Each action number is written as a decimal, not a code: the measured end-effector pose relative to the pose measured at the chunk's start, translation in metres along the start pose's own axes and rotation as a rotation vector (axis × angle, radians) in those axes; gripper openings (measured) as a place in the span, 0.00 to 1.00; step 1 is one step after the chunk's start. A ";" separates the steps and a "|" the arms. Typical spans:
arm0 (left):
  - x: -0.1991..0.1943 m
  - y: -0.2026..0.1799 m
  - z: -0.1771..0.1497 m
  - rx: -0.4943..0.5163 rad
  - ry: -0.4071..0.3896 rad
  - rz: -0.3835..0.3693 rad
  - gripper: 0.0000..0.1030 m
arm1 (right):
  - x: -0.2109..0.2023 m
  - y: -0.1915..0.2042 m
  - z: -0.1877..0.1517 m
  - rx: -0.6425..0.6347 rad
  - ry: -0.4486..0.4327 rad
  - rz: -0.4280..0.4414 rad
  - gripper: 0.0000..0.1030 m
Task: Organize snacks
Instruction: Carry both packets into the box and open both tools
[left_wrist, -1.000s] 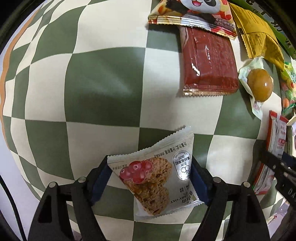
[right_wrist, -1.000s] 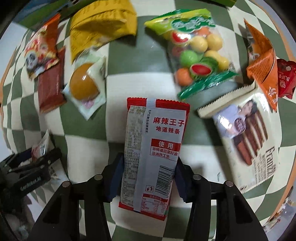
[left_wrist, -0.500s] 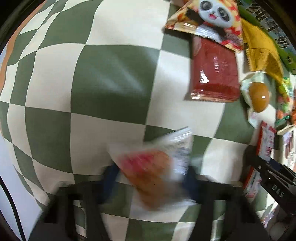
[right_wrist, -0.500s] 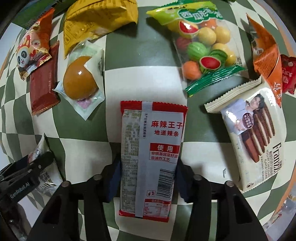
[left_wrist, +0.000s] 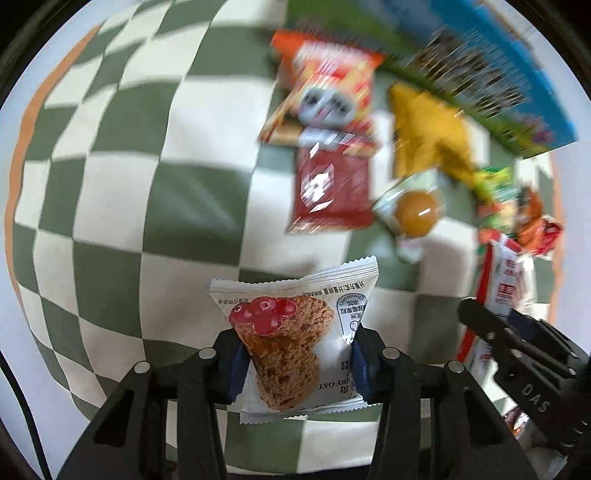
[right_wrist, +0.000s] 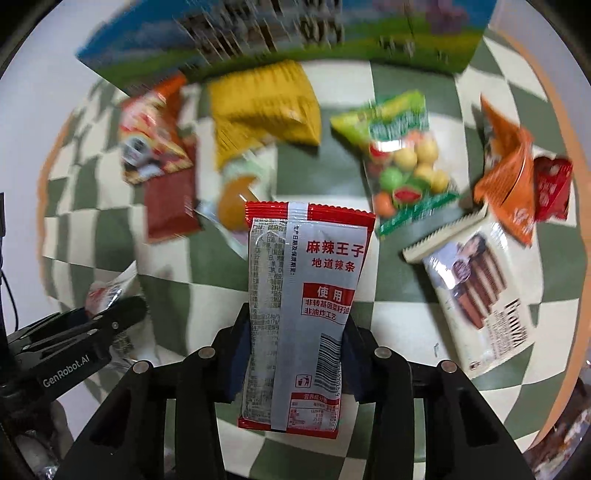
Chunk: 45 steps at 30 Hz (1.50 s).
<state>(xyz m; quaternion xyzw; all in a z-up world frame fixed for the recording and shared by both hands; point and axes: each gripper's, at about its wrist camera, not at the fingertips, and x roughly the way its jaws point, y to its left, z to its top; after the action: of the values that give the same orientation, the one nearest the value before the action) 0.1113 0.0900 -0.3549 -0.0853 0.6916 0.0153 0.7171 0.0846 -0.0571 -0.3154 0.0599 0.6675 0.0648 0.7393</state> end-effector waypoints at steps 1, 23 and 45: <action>-0.011 -0.002 0.003 0.006 -0.015 -0.015 0.41 | -0.008 0.000 0.002 0.001 -0.011 0.013 0.44; -0.104 -0.113 0.310 0.215 -0.252 0.122 0.41 | -0.125 -0.056 0.286 -0.039 -0.319 -0.087 0.44; -0.033 -0.112 0.383 0.194 -0.116 0.150 0.92 | -0.010 -0.067 0.377 -0.054 -0.110 -0.121 0.82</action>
<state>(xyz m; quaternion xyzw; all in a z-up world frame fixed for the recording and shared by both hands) 0.5044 0.0382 -0.2998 0.0374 0.6516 0.0067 0.7576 0.4595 -0.1257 -0.2786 0.0028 0.6264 0.0344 0.7788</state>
